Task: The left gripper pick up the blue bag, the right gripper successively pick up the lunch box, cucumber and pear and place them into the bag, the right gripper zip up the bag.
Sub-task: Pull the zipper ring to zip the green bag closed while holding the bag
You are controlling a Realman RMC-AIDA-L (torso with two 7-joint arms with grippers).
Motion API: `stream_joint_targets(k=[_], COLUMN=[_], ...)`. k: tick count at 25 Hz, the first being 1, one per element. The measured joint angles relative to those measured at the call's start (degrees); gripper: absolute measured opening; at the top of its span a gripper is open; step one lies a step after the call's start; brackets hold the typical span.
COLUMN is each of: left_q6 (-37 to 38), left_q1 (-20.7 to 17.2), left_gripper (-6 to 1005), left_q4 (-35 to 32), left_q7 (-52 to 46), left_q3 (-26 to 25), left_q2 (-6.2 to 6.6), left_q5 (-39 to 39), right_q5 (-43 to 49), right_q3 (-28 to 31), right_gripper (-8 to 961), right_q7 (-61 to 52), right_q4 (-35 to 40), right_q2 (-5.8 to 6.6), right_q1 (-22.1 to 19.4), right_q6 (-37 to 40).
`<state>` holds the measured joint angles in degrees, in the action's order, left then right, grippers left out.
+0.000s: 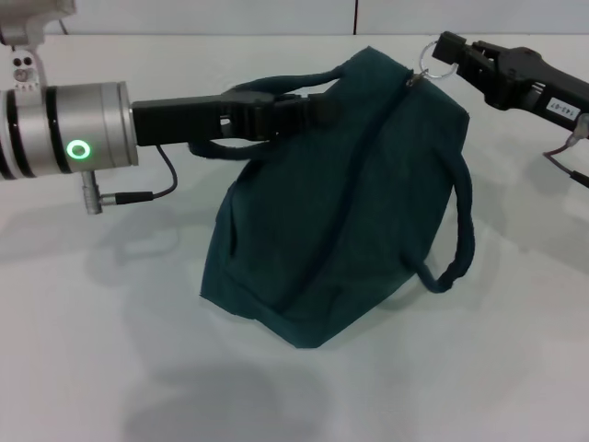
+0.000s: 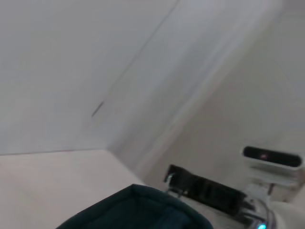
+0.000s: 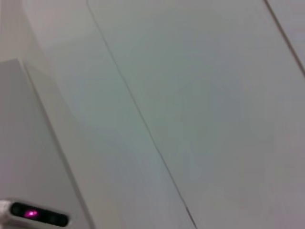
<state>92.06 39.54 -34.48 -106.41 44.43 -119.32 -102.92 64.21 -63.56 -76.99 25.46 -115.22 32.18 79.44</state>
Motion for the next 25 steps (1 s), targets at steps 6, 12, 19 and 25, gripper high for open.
stream_joint_targets(k=[6, 12, 19, 25], left_q6=[2.30, 2.25, 0.62, 0.42], left_q1=[-0.23, -0.22, 0.11, 0.93], left_gripper=[61, 62, 62, 59], left_q4=[0.19, 0.40, 1.26, 1.35], left_q7=[0.72, 1.34, 2.83, 3.63], left_q3=[0.00, 1.33, 1.67, 3.88], left_q2=[0.01, 0.03, -0.07, -0.10], left_q5=[0.54, 0.52, 0.24, 0.27], right_q5=[0.05, 0.04, -0.06, -0.21], right_q3=[0.41, 0.45, 0.49, 0.47], right_gripper=[14, 14, 13, 12], right_q7=[0.14, 0.16, 0.17, 0.06], right_q4=[-0.23, -0.08, 0.34, 1.17], right_q2=[0.09, 0.23, 0.24, 0.62], right_q1=[-0.67, -0.70, -0.31, -0.25], right_q6=[-0.46, -0.63, 0.84, 1.25])
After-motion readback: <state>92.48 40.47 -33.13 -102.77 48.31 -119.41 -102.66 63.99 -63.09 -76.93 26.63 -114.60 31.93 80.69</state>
